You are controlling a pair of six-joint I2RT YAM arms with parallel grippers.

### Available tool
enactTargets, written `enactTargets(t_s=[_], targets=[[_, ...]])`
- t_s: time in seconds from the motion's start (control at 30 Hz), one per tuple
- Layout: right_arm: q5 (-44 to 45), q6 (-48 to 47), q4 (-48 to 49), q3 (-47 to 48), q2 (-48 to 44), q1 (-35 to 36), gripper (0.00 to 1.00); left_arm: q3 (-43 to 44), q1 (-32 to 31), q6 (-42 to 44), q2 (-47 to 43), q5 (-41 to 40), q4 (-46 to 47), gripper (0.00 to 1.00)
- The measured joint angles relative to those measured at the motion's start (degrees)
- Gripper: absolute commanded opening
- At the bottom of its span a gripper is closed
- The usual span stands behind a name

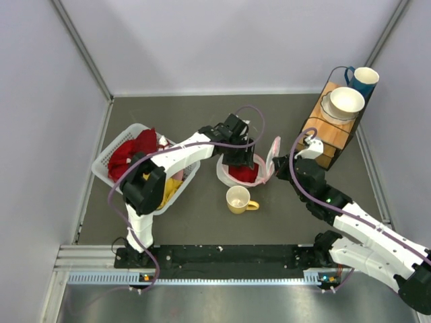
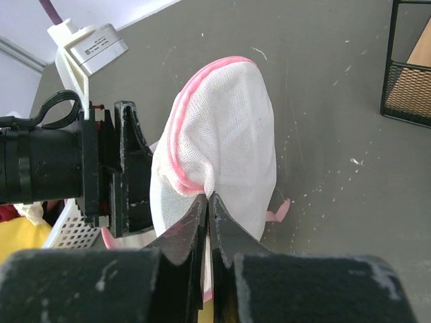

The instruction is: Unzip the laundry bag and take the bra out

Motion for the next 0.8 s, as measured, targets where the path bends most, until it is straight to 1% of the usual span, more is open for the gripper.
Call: enactTargets(t_s=[0.03,0.13,0.17,0.2,0.33,0.5,0.67,0.8], targets=[[0.0,0.0,0.0,0.0,0.0,0.0,0.00,0.3,-0.4,0.0,0.2,-0.7,0.0,0.64],[0.0,0.0,0.0,0.0,0.0,0.0,0.00,1.5,-1.6,0.1,0.6,-2.8,0.0,0.44],[0.0,0.0,0.0,0.0,0.0,0.0,0.00,1.9,-1.9,0.1,1.0,-3.5,0.2,0.09],[0.0,0.0,0.0,0.0,0.0,0.0,0.00,2.8,-2.3,0.5,1.7,-4.1,0.3,0.00],[0.0,0.0,0.0,0.0,0.0,0.0,0.00,5.2,-2.5,1.0,4.0,-3.6,0.3,0.00],[0.2,0.0,-0.6,0.0,-0.1,0.0,0.00,5.2,-1.7,1.0,2.7,0.2,0.0,0.00],[0.2,0.0,-0.8,0.0,-0.1,0.0,0.00,5.2,-0.8,1.0,-3.1,4.3,0.0,0.00],[0.7,0.7,-1.2,0.0,-0.2,0.0,0.00,5.1,1.0,-0.3,-9.2,10.3,0.6,0.00]])
